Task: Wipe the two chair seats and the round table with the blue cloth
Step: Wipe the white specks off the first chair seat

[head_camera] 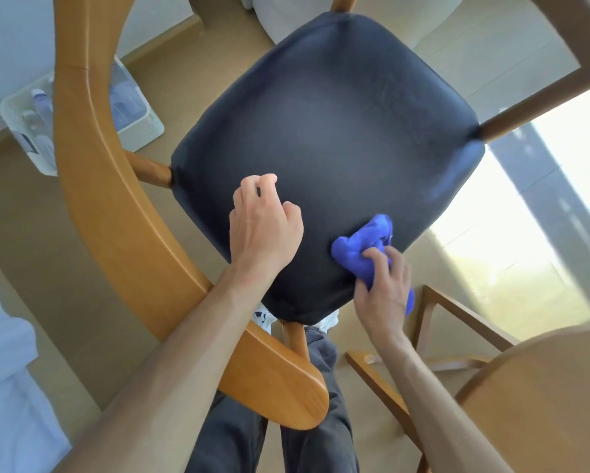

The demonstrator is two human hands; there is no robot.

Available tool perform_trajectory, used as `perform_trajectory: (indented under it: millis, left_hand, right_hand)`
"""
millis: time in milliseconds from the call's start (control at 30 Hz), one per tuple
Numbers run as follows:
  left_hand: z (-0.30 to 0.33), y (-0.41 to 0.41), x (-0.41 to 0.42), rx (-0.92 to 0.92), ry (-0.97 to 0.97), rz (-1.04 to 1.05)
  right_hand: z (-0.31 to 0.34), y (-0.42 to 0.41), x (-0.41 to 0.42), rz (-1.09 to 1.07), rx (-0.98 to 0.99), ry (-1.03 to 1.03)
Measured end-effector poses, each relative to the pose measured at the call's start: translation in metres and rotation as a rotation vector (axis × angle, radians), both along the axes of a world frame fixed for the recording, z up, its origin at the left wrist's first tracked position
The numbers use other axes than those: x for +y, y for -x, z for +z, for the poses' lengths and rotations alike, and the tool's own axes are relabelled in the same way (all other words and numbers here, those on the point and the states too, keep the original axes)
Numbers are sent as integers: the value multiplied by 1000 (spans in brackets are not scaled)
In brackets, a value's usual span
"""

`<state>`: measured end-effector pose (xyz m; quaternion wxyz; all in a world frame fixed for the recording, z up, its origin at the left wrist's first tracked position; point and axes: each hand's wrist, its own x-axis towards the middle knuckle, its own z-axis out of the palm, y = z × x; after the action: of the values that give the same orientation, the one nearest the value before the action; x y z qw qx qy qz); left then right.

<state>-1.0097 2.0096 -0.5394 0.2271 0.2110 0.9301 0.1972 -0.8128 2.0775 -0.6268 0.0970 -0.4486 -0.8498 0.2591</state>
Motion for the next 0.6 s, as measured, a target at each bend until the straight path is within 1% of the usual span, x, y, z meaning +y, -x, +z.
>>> perform_trajectory:
  millis: [133, 233, 400, 467, 533, 600]
  left_hand:
    - [1, 1, -1, -6, -20, 23]
    - [1, 3, -1, 0, -38, 39]
    - [2, 0, 0, 10, -72, 47]
    - [1, 0, 0, 11, -91, 60]
    - [0, 0, 0, 4, -94, 77]
    - [0, 0, 1, -8, -98, 94]
  right_hand:
    - [5, -14, -45, 345, -59, 72]
    - [5, -17, -57, 595, -73, 142]
    - [13, 0, -43, 826, -127, 160]
    - [15, 22, -41, 939, -116, 140]
    - [21, 55, -47, 1023, -116, 166]
    - [33, 84, -58, 1036, -218, 97]
